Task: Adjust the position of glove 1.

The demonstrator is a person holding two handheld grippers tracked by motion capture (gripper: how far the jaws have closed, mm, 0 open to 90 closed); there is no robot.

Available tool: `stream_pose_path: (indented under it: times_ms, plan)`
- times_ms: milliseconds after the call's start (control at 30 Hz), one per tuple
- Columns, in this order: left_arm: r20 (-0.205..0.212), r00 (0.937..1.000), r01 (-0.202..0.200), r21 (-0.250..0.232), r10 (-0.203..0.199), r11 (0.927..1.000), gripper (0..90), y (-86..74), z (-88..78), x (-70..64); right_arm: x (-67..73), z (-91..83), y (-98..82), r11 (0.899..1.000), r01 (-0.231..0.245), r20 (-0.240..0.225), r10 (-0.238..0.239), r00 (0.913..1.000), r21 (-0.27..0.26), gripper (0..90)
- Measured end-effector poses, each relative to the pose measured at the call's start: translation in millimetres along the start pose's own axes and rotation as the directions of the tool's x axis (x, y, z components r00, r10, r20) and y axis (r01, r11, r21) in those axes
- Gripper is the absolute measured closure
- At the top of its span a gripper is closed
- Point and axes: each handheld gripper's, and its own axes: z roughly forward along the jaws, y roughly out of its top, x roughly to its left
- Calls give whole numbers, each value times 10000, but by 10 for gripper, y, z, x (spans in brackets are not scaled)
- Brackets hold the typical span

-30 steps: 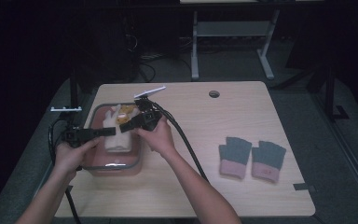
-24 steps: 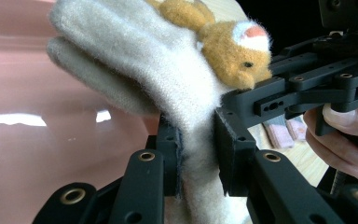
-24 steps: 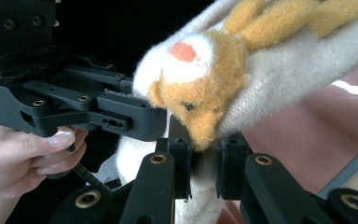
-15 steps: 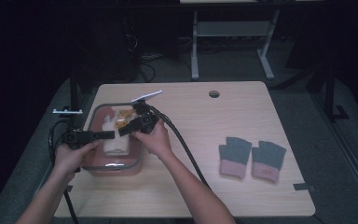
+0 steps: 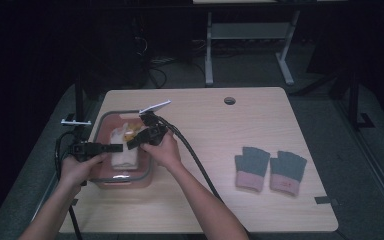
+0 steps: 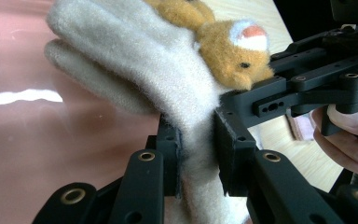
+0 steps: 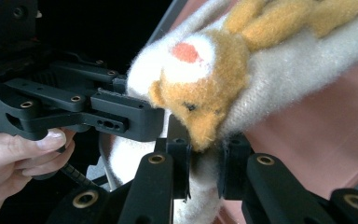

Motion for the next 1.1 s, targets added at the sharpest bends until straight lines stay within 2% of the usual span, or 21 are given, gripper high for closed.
stream_pose_path:
  times_ms: [300,600,667,733,800,867,1000,1100]
  plan:
    - [-321,9995,34,210,-28,9998,733,-19,51,34,-39,77,-4,9997,-73,261,67,9996,225,755]
    - [-620,9981,75,363,-52,9993,734,-55,97,70,-20,74,-11,9981,72,846,-124,9963,610,733]
    - [-890,9960,2,582,50,9983,738,-61,121,83,-15,45,-13,9977,269,1091,-336,9935,619,720]
    - [-1010,9949,36,666,31,9978,740,-63,132,80,-5,11,-9,9977,262,1059,-327,9938,620,710]
    - [-1305,9911,-121,974,248,9952,741,-61,158,83,-1,-15,-4,9976,389,1159,-454,9922,573,708]
    - [-1416,9895,-136,1024,281,9946,741,-58,167,82,2,-24,-4,9974,404,1209,-473,9915,589,708]
    - [-1889,9812,-168,1246,403,9921,744,-64,202,81,14,-68,0,9980,411,1168,-464,9921,476,706]
    - [-2006,9786,-202,1328,469,9909,738,-66,197,87,30,-92,0,9979,443,1161,-495,9920,468,705]
